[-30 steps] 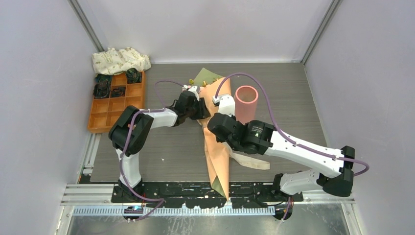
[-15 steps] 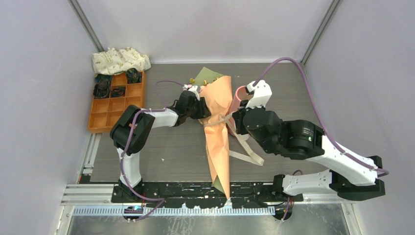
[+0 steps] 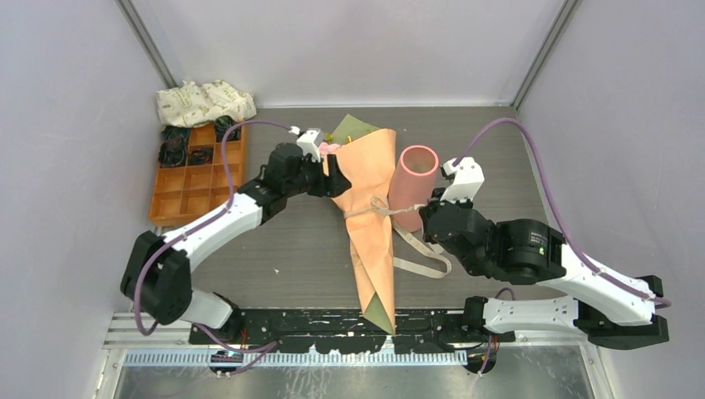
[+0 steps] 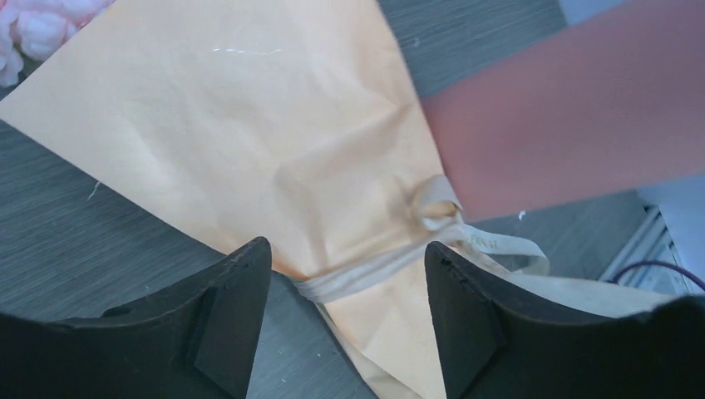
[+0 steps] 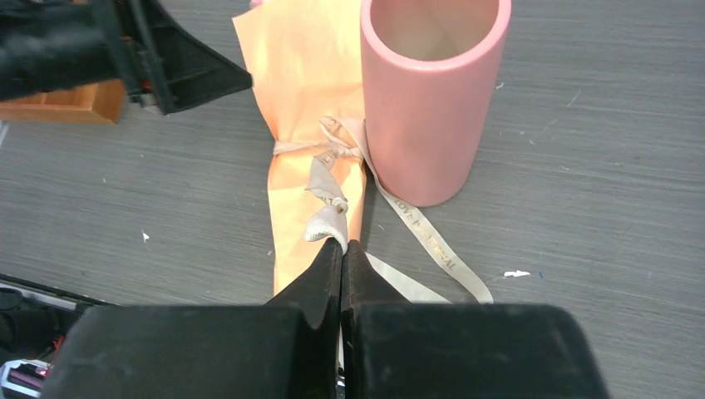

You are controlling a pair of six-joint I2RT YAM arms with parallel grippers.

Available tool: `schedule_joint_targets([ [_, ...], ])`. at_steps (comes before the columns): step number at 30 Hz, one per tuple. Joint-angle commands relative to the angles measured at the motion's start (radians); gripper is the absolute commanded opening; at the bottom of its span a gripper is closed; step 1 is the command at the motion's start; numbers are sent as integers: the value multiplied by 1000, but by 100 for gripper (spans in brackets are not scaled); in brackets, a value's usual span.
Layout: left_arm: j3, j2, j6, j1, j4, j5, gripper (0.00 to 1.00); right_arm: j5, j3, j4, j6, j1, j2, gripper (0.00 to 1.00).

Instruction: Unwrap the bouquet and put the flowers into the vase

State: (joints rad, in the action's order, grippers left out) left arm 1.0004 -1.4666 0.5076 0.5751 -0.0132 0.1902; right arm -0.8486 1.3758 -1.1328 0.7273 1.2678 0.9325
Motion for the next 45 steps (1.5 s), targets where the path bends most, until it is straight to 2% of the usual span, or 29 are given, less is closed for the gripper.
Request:
schedule_joint_targets([
  [1, -48, 54, -105, 4, -28, 166, 69, -34, -32, 11, 55, 5, -15, 1],
  [5, -49, 42, -218, 14, -66, 265, 69, -27, -45, 36, 51, 4, -29, 1],
  [10, -13, 27, -383, 45, -138, 250, 73, -12, -76, 80, 43, 5, -55, 2],
  [15, 0, -23, -408, 60, -81, 233, 77, 3, -87, 98, 36, 5, -66, 2],
  [20, 62, -113, -441, 103, -103, 158, 77, 10, -95, 117, 24, 5, -75, 2],
  [23, 85, -168, -444, 132, -67, 82, 77, 22, -105, 138, 13, 5, -76, 3],
  [27, 121, -230, -442, 148, -39, 51, 76, 31, -103, 145, 9, 5, -64, 3],
  [29, 137, -255, -440, 158, -39, 17, 71, 32, -104, 148, 8, 5, -61, 3],
  [32, 138, -267, -422, 166, -31, -72, 49, 34, -114, 163, 6, 5, -63, 3],
  [35, 110, -231, -388, 166, -21, -128, 34, 34, -126, 175, 7, 5, -62, 3],
  [39, 53, -100, -328, 165, -36, -254, 29, 34, -142, 187, 10, 5, -56, 3],
  [45, 11, 99, -254, 152, -195, -477, 26, 39, -174, 209, 23, 5, -53, 3],
])
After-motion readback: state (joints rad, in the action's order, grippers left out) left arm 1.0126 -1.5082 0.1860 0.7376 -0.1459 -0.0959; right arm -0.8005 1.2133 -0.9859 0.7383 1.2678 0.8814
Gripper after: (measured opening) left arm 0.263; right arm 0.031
